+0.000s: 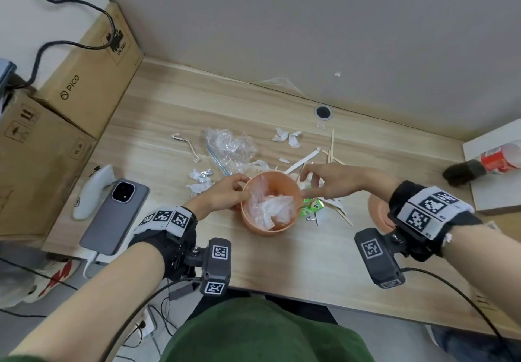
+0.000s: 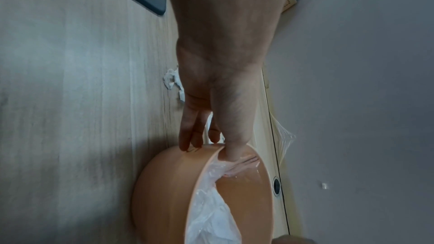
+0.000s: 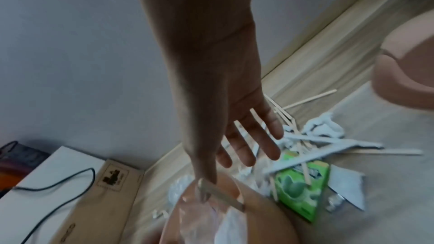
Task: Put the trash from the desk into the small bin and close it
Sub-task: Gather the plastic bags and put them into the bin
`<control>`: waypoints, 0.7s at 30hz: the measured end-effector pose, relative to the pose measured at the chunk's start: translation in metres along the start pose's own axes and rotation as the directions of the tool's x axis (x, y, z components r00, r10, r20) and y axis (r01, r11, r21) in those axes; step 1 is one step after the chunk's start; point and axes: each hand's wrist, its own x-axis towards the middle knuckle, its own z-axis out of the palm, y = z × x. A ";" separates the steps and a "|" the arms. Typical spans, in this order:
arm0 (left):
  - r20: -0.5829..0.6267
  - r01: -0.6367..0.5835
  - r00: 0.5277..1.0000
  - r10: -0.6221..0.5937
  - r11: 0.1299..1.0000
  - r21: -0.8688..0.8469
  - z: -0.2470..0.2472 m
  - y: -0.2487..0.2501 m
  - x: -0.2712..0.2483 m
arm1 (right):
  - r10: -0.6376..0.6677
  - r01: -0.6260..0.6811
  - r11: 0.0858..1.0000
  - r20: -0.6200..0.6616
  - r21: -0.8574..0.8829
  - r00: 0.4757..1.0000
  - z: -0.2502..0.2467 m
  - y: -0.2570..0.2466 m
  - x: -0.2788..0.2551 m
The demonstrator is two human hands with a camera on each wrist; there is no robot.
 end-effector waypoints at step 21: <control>-0.001 -0.010 1.000 0.010 1.000 0.016 0.004 0.001 0.001 | -0.176 0.233 0.834 -0.158 0.501 0.972 0.037 -0.002 0.001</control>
